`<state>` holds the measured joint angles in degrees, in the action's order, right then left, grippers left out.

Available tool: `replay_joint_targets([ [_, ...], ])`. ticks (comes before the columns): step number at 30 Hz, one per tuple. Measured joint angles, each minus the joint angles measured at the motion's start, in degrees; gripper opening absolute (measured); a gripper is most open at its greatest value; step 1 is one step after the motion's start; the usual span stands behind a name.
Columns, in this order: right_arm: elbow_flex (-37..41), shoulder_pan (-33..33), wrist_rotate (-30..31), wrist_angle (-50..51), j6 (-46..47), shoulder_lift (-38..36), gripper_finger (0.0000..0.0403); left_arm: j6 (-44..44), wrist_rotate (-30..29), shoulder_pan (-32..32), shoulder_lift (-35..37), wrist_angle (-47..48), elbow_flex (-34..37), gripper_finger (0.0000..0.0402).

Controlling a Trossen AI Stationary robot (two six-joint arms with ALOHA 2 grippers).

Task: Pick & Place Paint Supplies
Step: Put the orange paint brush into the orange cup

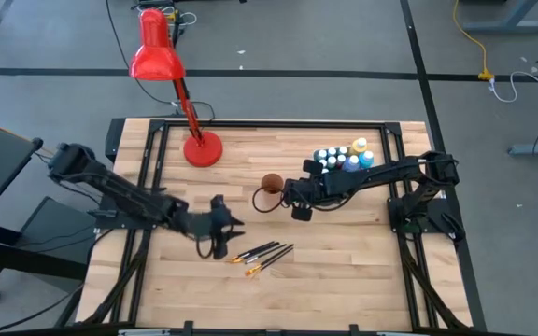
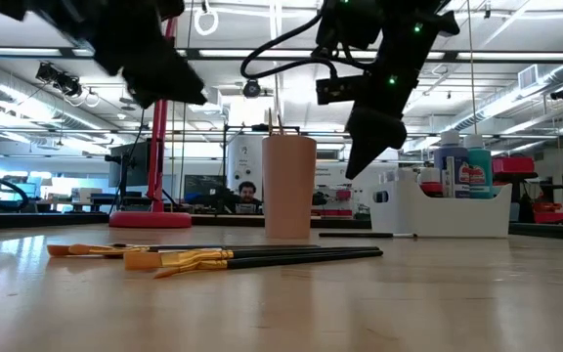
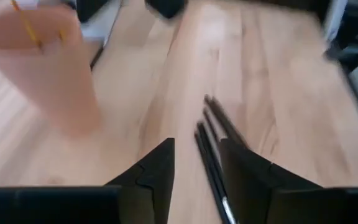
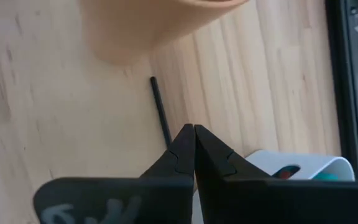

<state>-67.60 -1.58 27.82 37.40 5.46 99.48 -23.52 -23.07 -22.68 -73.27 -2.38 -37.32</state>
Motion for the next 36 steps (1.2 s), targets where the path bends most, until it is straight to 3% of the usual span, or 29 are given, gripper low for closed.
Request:
replay_joint_targets([
  [10,-0.03,-0.02,1.63,-1.14,1.89,-0.04,0.0000,-9.44,-14.38,-13.14,-14.91,-3.90,0.02,0.0144],
  [15,-0.03,-0.04,1.61,-1.44,1.83,-0.04,0.0000,-14.28,-18.80,-17.11,-18.61,-8.44,0.02,0.0144],
  [22,-0.03,-0.02,1.63,-3.29,1.40,-0.07,0.0005,-18.50,-23.00,-20.15,-18.63,-7.77,0.02,0.0144],
  [26,-0.03,-0.03,1.23,-5.27,1.37,-0.07,0.0006,-23.82,-19.49,-21.31,-19.70,-7.52,-0.02,0.0144],
  [30,-0.03,-0.13,1.17,-5.72,1.51,-0.07,0.0005,-25.74,-20.83,-23.17,-22.48,-7.07,-0.03,0.0144],
  [36,-0.03,-0.13,-0.21,-6.23,1.61,-0.07,0.0004,-30.43,-24.39,-26.08,-23.50,-0.47,-0.02,0.0143],
])
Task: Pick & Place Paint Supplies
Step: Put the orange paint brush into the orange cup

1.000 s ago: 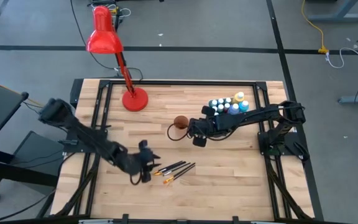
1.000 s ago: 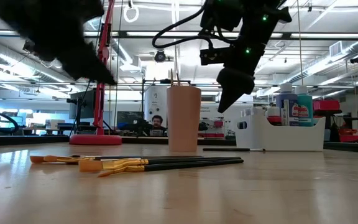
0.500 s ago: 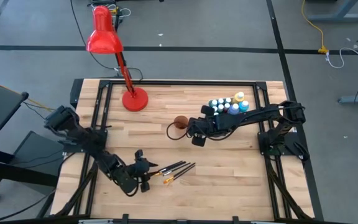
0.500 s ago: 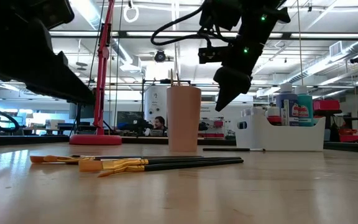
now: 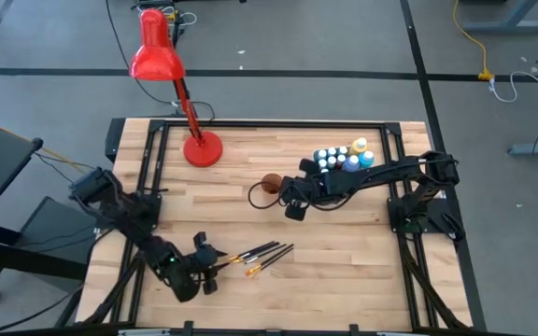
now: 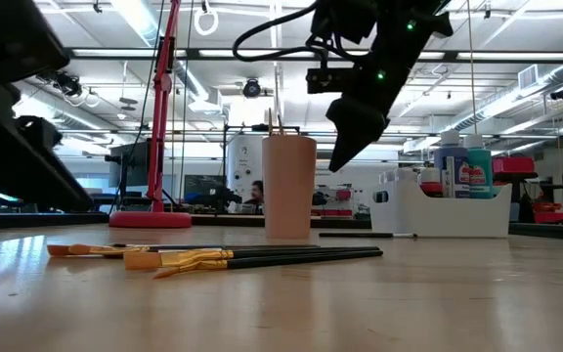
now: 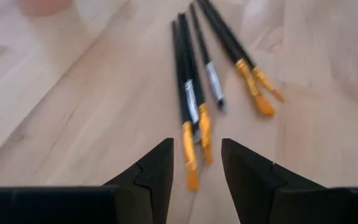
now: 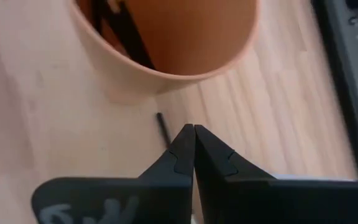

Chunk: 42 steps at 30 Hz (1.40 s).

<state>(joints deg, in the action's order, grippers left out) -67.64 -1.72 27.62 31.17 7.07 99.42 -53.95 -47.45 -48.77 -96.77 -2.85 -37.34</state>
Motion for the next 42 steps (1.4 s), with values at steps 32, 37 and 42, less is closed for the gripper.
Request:
replay_joint_targets([
  [32,0.00,-0.98,-6.08,-9.28,1.36,-0.02,0.0004,-5.39,-6.59,-3.37,-10.30,-2.97,-0.13,0.0009],
  [37,0.02,-2.00,-6.12,-9.16,-0.46,-0.02,0.0004,-3.49,-4.43,-2.91,-8.37,-0.84,-1.50,0.0005],
  [42,0.02,-3.56,-5.98,-5.71,0.09,-1.64,0.0004,0.13,-4.30,-2.17,-3.35,10.51,-7.94,0.0004],
])
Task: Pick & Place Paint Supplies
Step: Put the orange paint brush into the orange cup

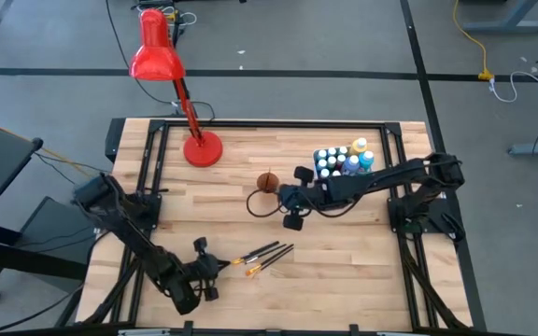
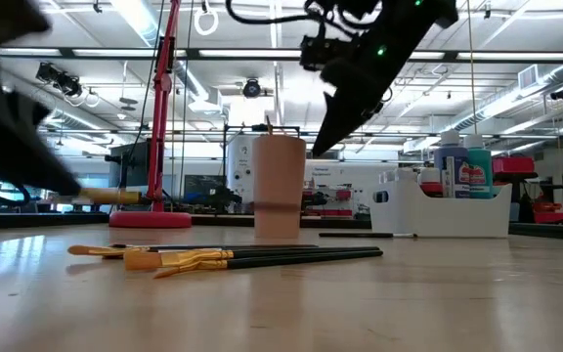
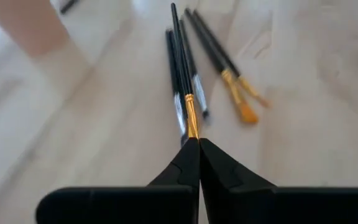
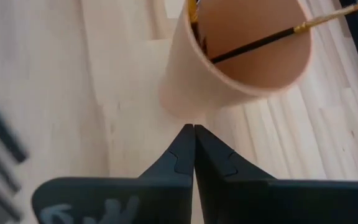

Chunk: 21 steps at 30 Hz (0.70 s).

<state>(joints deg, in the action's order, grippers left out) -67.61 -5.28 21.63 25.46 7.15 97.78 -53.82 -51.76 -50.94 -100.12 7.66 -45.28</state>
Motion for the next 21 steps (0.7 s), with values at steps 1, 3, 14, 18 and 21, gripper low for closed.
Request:
replay_joint_targets([
  [1,0.00,-0.57,0.04,1.39,0.35,-0.81,0.0004,0.81,0.46,0.39,0.95,3.42,-1.93,0.0003],
  [3,0.00,-1.89,0.63,3.64,0.92,-2.63,0.0004,3.31,2.53,1.48,2.86,10.85,-6.31,0.0003],
  [14,0.06,-13.22,10.83,23.33,11.13,-17.96,0.0004,25.96,9.49,10.83,5.14,53.60,-40.47,0.0002],
  [18,2.48,-16.65,12.70,22.37,12.17,-22.17,0.0004,45.36,11.01,15.75,5.27,62.32,-50.04,0.0001],
  [21,5.25,-18.44,13.11,19.60,12.13,-24.02,0.0004,58.31,11.26,19.85,5.25,67.80,-54.53,0.0001],
])
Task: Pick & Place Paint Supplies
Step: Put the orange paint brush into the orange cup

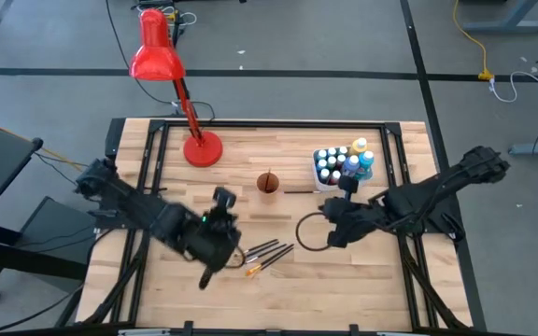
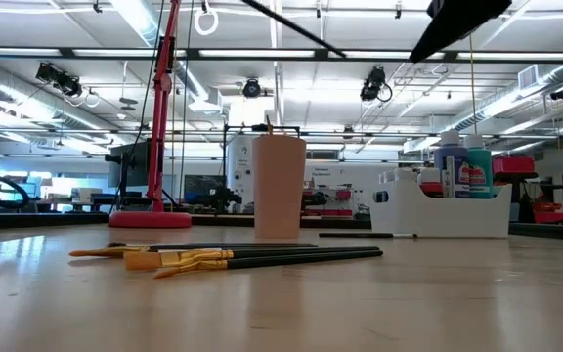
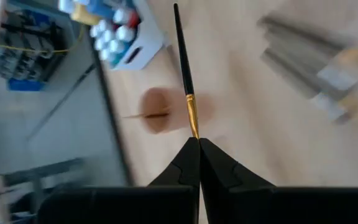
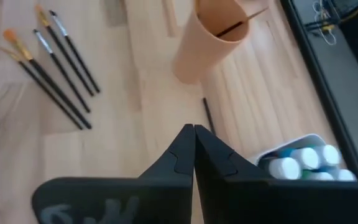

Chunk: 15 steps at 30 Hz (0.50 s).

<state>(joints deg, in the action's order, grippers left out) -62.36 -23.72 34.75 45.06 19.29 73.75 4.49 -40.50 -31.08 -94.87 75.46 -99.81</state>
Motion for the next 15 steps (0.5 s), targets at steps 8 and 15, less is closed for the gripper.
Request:
replay_joint_targets([
  [8,11.50,-2.60,-0.30,-10.31,3.33,-0.39,0.0004,16.18,-1.95,11.68,-0.03,6.09,-2.32,0.0001],
  [15,22.25,-3.03,-0.22,-28.75,0.01,-0.35,0.0007,25.39,1.22,18.49,-0.04,5.95,-2.32,0.0001],
])
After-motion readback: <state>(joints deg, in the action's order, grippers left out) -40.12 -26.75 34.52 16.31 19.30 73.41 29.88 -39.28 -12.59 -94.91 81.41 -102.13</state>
